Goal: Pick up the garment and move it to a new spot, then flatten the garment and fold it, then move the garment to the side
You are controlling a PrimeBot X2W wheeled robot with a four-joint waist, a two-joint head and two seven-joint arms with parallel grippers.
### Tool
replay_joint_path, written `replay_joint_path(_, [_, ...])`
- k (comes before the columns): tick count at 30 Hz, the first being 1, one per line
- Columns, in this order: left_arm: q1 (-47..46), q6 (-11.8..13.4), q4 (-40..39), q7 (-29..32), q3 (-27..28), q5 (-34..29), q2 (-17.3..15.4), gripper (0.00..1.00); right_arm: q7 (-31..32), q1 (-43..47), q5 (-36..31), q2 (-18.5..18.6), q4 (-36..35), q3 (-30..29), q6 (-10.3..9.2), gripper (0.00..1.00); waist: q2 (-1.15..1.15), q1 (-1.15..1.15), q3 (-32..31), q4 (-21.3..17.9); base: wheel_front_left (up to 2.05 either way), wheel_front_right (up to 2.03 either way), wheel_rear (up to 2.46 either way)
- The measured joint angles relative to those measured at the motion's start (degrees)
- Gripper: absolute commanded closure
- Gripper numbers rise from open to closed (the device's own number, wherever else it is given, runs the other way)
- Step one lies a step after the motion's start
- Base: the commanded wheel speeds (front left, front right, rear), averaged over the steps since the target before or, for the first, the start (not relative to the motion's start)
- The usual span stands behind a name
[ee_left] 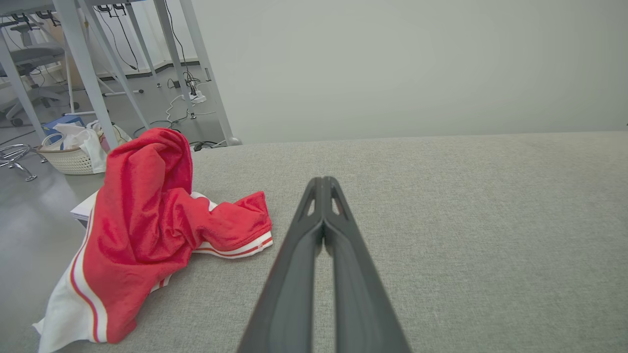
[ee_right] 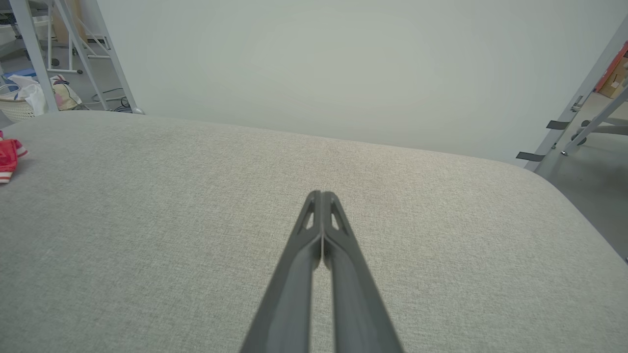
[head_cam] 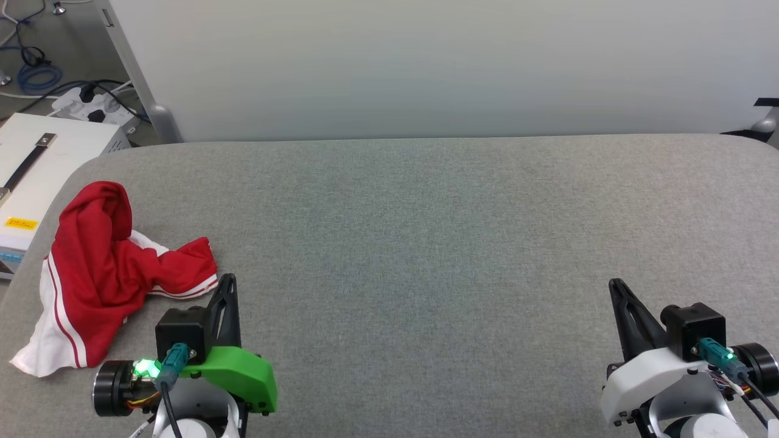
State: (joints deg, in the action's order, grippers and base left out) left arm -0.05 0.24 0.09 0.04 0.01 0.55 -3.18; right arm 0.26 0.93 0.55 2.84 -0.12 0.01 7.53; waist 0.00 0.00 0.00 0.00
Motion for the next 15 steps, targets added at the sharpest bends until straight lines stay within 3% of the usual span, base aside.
replay_joint_path(15, [0.0,0.0,0.0,0.0,0.0,0.0,0.0,1.0,0.0,0.0,0.0,0.0,0.0,0.0,0.0,1.0,0.0,0.0,0.0,0.0,0.0,0.0,0.0])
